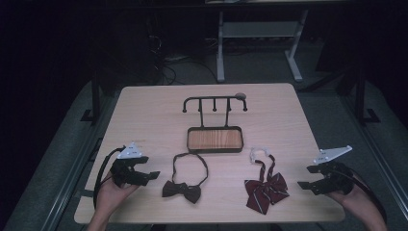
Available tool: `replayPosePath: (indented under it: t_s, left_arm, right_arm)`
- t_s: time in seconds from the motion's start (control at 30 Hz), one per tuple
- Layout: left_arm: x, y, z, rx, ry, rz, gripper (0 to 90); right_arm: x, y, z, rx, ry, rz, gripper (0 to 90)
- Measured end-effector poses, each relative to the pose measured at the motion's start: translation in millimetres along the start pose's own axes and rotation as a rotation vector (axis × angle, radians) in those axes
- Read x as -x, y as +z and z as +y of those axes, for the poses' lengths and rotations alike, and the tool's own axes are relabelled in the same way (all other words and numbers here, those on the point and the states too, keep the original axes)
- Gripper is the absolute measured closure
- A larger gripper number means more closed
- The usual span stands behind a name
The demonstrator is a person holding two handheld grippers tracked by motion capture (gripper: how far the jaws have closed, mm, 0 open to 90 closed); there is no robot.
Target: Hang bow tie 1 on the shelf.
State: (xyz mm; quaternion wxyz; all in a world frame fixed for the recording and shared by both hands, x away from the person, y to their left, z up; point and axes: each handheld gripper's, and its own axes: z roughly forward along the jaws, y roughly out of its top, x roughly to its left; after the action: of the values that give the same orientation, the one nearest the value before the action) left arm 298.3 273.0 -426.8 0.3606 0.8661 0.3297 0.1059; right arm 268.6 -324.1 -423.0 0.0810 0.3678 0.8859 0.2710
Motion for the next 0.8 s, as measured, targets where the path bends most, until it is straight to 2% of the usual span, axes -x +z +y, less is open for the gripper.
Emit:
replayPosePath:
  t_s: [0.17,0.4,0.5,0.8]
  left_arm:
    - [1.5,1.1,-0.1,-0.002,-0.001,-0.001,23.0]
    - [2.6,1.6,0.2,-0.009,0.009,-0.009,22.9]
    - [2.9,0.5,0.3,0.007,0.003,-0.021,22.5]
    - [2.4,-2.2,0.7,0.022,-0.002,-0.02,22.5]
  right_arm:
    - [-0.8,-0.8,0.9,-0.002,-0.002,0.015,30.4]
    - [-7.0,-2.0,9.8,-0.003,-0.017,0.004,29.1]
    - [-8.7,-1.5,14.8,-0.019,-0.013,-0.005,28.5]
    - [-16.4,-4.9,34.9,-0.023,-0.066,-0.012,27.4]
